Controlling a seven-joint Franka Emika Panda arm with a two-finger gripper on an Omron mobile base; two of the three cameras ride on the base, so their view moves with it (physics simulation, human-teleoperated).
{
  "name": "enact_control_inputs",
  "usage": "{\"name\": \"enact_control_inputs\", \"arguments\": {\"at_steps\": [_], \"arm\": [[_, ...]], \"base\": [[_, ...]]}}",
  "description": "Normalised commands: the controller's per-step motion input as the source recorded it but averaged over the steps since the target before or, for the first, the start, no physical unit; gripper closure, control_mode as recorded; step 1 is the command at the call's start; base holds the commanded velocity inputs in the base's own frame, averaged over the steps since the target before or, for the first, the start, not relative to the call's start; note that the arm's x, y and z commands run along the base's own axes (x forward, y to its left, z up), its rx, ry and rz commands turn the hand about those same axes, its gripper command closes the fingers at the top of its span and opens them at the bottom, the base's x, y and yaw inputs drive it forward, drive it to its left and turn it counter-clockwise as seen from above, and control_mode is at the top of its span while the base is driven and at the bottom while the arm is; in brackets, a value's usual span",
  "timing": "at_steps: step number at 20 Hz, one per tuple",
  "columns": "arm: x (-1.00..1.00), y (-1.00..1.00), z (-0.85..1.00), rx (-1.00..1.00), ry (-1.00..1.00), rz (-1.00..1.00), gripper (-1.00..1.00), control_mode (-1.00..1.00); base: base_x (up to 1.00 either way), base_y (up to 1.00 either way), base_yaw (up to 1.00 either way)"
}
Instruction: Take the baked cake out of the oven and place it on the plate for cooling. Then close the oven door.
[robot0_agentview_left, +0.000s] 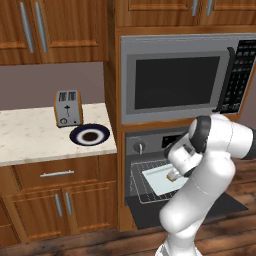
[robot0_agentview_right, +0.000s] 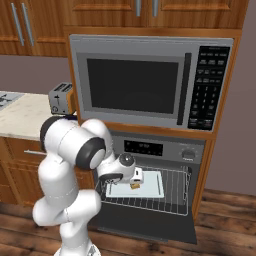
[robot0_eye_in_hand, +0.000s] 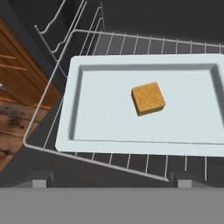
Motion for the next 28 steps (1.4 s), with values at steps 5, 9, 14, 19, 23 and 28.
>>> {"name": "enact_control_inputs", "arguments": {"at_steps": [5,9,14,19,23,28], "arm": [[0.12,0.0,-0.03,0.0,-0.05,0.0,-1.0,-1.0],[0.08,0.0,-0.12,0.0,-0.09,0.0,-1.0,-1.0],[0.05,0.0,-0.26,0.0,-0.1,0.0,-1.0,-1.0],[0.01,0.0,-0.36,0.0,-0.1,0.0,-1.0,-1.0],[0.01,0.0,-0.16,0.0,-0.05,0.0,-1.0,-1.0],[0.08,0.0,0.0,0.0,0.0,0.0,-1.0,-1.0]], "base": [[0.0,0.0,0.0],[0.0,0.0,0.0],[0.0,0.0,0.0],[0.0,0.0,0.0],[0.0,0.0,0.0],[0.0,0.0,0.0]]}}
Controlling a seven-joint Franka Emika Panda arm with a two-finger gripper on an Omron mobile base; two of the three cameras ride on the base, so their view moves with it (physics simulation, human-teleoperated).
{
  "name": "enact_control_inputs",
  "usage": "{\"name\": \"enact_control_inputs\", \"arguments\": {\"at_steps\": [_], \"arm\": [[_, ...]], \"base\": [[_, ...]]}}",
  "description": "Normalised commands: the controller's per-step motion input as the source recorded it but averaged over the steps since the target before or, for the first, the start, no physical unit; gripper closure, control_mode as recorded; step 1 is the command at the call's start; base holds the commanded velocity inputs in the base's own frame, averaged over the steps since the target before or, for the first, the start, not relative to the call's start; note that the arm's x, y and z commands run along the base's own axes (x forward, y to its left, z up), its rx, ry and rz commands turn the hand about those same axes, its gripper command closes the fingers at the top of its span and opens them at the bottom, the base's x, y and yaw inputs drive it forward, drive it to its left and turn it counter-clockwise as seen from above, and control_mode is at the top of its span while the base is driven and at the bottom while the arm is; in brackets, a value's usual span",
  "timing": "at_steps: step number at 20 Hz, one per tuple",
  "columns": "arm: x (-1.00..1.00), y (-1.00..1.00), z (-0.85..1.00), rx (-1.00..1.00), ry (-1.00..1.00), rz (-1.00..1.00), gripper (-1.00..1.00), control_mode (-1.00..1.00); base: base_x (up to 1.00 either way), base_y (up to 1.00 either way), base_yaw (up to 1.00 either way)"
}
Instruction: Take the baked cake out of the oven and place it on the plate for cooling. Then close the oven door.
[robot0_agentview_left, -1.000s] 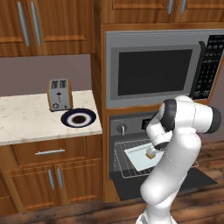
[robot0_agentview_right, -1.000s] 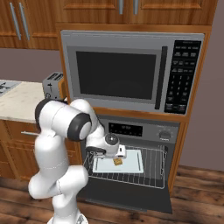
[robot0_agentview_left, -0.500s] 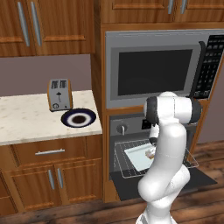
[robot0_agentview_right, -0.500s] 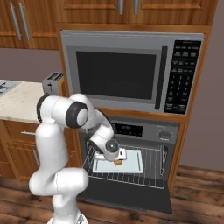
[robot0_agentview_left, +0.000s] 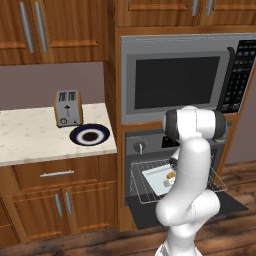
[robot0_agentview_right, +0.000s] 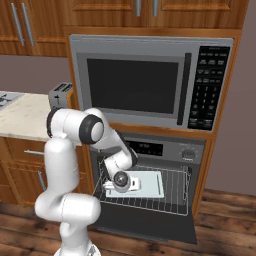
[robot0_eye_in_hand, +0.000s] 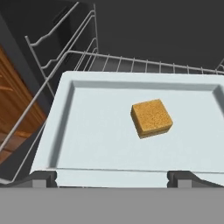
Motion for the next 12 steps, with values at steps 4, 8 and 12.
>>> {"name": "enact_control_inputs", "arguments": {"at_steps": [4,8,12], "arm": [[0.08,0.0,0.0,0.0,0.0,0.0,-1.0,-1.0],[0.03,-0.02,0.0,0.0,0.0,0.0,-1.0,-1.0],[0.01,-0.1,0.0,0.0,0.0,0.0,-1.0,-1.0]], "base": [[0.0,0.0,0.0],[0.0,0.0,0.0],[0.0,0.0,0.0]]}}
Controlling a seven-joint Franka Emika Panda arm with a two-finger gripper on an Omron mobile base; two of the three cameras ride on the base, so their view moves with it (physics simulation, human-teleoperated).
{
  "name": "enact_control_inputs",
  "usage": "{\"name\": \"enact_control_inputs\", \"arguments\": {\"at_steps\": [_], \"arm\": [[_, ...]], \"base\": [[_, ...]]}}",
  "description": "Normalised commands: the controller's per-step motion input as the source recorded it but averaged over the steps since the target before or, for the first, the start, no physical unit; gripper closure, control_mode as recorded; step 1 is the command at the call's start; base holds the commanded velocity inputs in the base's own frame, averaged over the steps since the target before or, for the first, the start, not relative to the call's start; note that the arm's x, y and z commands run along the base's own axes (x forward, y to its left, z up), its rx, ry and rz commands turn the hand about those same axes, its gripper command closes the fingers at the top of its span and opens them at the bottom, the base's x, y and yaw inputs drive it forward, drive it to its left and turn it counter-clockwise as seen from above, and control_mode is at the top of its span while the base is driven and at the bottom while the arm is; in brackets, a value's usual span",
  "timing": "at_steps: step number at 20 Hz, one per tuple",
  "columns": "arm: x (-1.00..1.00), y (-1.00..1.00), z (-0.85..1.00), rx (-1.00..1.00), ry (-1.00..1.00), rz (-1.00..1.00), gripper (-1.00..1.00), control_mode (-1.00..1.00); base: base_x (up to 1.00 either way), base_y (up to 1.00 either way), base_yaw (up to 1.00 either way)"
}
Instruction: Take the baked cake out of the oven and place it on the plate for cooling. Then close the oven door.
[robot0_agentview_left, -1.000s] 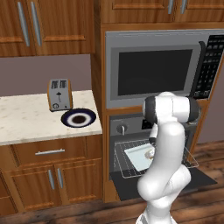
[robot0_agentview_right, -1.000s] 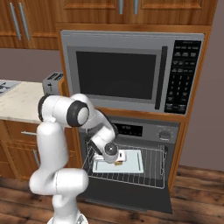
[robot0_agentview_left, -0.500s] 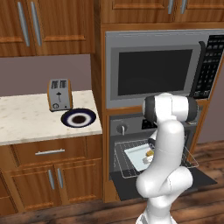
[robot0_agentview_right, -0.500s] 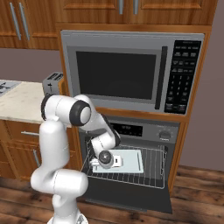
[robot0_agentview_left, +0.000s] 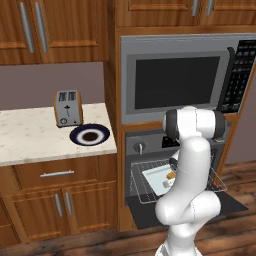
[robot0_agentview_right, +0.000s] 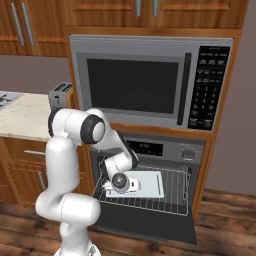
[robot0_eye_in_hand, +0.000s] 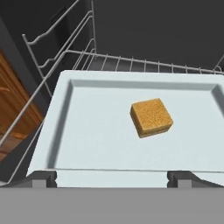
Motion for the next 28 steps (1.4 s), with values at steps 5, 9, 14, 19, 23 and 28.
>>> {"name": "enact_control_inputs", "arguments": {"at_steps": [5,9,14,19,23,28], "arm": [[0.06,-0.11,0.03,0.0,0.0,0.0,-1.0,-1.0],[0.06,-0.13,0.12,0.0,0.0,0.0,-1.0,-1.0],[0.11,-0.11,0.08,0.0,0.0,0.0,-1.0,-1.0],[0.09,-0.08,0.0,0.0,0.0,0.0,-1.0,-1.0],[0.08,-0.05,0.0,0.0,0.0,0.0,-1.0,-1.0],[0.02,-0.02,0.0,0.0,0.0,0.0,-1.0,-1.0]], "base": [[0.0,0.0,0.0],[0.0,0.0,0.0],[0.0,0.0,0.0],[0.0,0.0,0.0],[0.0,0.0,0.0],[0.0,0.0,0.0]]}}
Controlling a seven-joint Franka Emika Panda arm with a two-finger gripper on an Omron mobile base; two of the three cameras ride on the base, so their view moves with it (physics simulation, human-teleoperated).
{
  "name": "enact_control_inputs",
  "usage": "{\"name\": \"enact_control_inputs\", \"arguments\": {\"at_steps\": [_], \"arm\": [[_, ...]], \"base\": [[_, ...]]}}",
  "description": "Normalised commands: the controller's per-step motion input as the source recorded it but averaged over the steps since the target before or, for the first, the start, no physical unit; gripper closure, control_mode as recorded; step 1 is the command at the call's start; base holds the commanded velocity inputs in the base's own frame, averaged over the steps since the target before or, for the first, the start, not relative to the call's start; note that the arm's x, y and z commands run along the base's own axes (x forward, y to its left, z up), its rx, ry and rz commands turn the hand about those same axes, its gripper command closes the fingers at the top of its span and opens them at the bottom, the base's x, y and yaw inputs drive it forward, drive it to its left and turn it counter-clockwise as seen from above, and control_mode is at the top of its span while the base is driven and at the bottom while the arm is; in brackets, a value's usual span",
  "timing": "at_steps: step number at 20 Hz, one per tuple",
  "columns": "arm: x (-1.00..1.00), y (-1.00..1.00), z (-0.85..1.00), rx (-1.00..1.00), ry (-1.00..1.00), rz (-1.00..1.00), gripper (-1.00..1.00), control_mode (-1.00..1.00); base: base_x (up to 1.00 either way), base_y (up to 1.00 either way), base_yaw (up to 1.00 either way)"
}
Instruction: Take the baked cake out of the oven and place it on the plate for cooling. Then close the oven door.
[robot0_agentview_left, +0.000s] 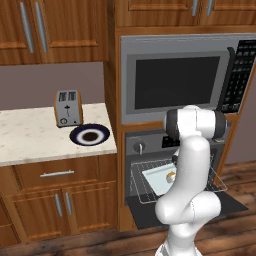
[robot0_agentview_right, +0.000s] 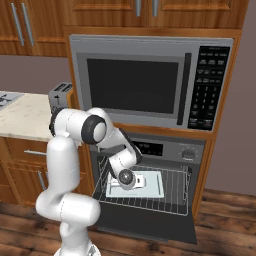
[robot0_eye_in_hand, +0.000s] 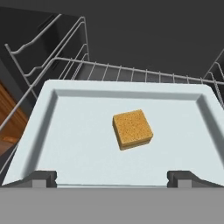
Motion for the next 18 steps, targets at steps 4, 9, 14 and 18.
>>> {"name": "enact_control_inputs", "arguments": {"at_steps": [4,9,14,18], "arm": [[0.0,-0.03,0.0,0.0,0.0,0.0,-1.0,-1.0],[0.0,-0.05,0.0,0.0,0.0,0.0,-1.0,-1.0],[0.0,-0.03,0.0,0.0,0.0,0.0,-1.0,-1.0],[0.04,-0.01,0.0,0.0,0.0,0.0,-1.0,-1.0]], "base": [[0.0,0.0,0.0],[0.0,0.0,0.0],[0.0,0.0,0.0],[0.0,0.0,0.0]]}}
